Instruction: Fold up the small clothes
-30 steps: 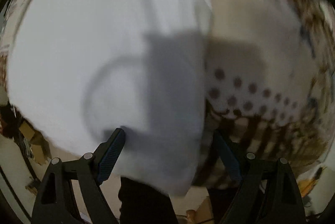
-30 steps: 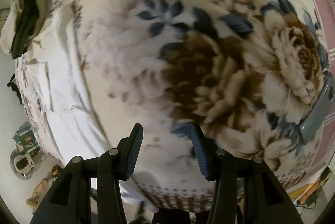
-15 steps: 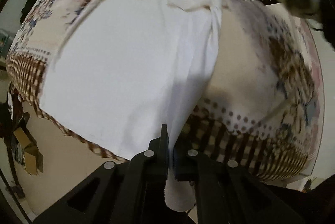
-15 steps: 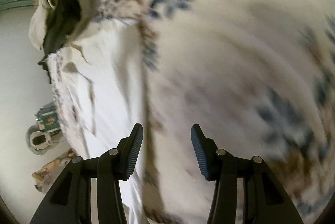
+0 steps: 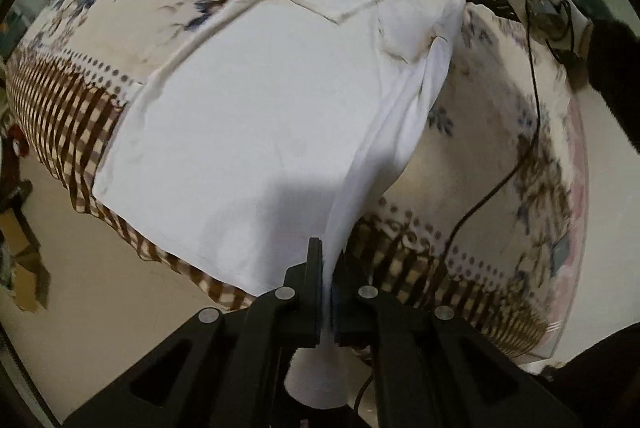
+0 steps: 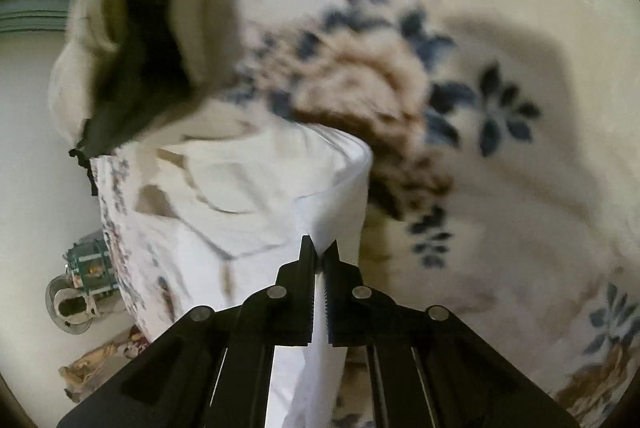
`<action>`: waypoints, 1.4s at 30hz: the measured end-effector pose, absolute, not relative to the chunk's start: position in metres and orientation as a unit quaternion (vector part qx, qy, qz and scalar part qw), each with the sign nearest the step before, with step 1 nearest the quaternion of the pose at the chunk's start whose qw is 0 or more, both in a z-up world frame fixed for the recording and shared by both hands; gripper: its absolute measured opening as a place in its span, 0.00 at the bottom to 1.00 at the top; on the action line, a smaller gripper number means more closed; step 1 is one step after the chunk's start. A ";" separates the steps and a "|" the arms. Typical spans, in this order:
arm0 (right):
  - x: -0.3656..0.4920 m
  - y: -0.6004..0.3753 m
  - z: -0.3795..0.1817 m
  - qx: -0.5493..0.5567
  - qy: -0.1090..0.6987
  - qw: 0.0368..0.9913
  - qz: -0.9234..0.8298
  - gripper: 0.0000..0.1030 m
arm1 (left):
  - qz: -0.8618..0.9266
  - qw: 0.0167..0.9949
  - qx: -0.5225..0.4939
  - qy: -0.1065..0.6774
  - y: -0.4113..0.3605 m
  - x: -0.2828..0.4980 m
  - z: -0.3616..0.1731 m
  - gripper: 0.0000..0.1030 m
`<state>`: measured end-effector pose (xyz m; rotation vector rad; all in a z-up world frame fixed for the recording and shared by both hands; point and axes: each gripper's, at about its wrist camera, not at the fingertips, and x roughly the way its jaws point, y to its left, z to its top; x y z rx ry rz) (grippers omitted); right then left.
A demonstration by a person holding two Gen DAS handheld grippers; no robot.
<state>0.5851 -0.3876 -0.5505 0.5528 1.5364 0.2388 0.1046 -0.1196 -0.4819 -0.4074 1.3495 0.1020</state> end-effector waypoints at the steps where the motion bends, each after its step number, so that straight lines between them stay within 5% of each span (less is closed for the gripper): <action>1: 0.588 -0.375 -0.535 0.239 0.679 0.686 0.109 0.03 | 0.045 0.761 -0.195 0.617 -0.109 0.105 -0.479 0.01; 8: 0.605 -0.262 -0.483 0.170 0.664 0.719 0.116 0.03 | 0.061 0.749 -0.276 0.600 0.001 0.113 -0.497 0.01; 19: 0.622 -0.056 -0.562 0.005 0.673 0.737 0.068 0.03 | 0.067 0.688 -0.362 0.625 0.115 0.114 -0.614 0.03; 26: 0.620 -0.046 -0.576 0.001 0.697 0.715 0.059 0.07 | 0.072 0.658 -0.411 0.627 0.155 0.075 -0.625 0.10; 28: 0.611 -0.061 -0.568 0.046 0.711 0.699 0.069 0.29 | 0.093 0.652 -0.398 0.638 0.162 0.069 -0.619 0.23; 31: 0.585 -0.086 -0.550 0.091 0.719 0.684 0.085 0.45 | 0.105 0.654 -0.404 0.631 0.176 0.065 -0.602 0.26; 35: 0.532 -0.114 -0.529 0.107 0.723 0.675 0.105 0.46 | 0.072 0.680 -0.403 0.609 0.179 0.084 -0.576 0.55; 42: 0.461 -0.176 -0.518 0.102 0.730 0.670 0.089 0.50 | 0.004 0.707 -0.382 0.595 0.160 0.183 -0.556 0.60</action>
